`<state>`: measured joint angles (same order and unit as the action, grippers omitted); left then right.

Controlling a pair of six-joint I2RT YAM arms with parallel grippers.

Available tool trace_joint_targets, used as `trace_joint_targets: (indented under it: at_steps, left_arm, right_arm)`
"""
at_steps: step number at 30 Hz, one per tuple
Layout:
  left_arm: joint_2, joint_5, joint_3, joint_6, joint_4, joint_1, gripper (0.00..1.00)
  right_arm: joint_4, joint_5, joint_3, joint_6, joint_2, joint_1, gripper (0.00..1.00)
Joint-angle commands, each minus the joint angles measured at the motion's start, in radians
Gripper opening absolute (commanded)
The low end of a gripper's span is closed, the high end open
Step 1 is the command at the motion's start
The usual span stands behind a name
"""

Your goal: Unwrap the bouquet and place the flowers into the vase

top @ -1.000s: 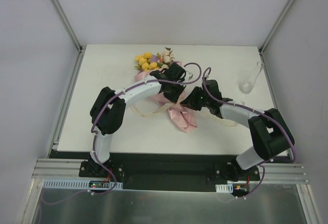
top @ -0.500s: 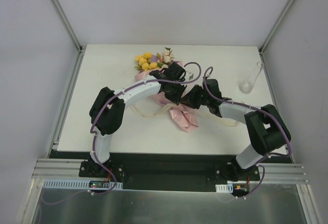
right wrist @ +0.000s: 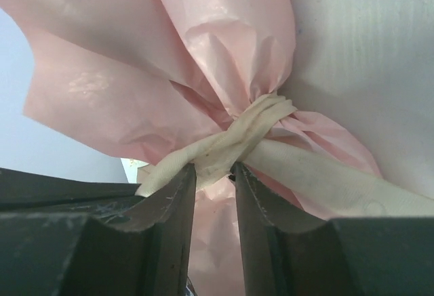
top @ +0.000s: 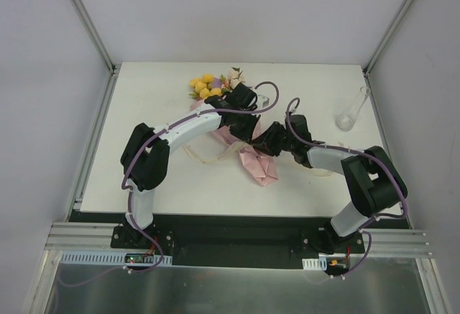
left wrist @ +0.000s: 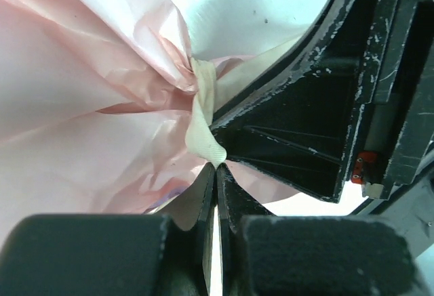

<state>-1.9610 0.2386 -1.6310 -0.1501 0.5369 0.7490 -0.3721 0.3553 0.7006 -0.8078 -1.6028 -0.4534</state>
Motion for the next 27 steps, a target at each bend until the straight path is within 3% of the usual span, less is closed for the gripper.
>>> trace_joint_targets:
  at_steps: [1, 7, 14, 18, 22, 27]
  left_arm:
    - [0.045, 0.085, -0.029, -0.037, -0.006, 0.000, 0.00]
    - [0.043, 0.088, -0.026, -0.032, -0.015, 0.000, 0.00]
    - [0.043, 0.093, -0.020, -0.031, -0.017, 0.000, 0.00]
    - [0.045, 0.110, -0.020, -0.028, -0.017, 0.000, 0.00]
    - [0.062, 0.056, -0.003, -0.031, -0.018, 0.000, 0.02]
    - [0.073, -0.064, 0.008, -0.035, -0.020, -0.014, 0.21]
  right_arm:
    - [-0.070, 0.022, 0.017, -0.024, -0.022, 0.004, 0.36]
    - [-0.077, 0.027, 0.059, -0.033, -0.031, 0.007, 0.50]
    - [-0.106, 0.043, 0.063, -0.036, -0.054, 0.009, 0.48]
    - [-0.110, 0.040, 0.068, 0.022, -0.059, 0.024, 0.31]
    - [-0.116, 0.016, 0.063, 0.079, -0.040, 0.032, 0.01]
    - [0.029, -0.049, 0.073, 0.174, 0.013, 0.030, 0.01]
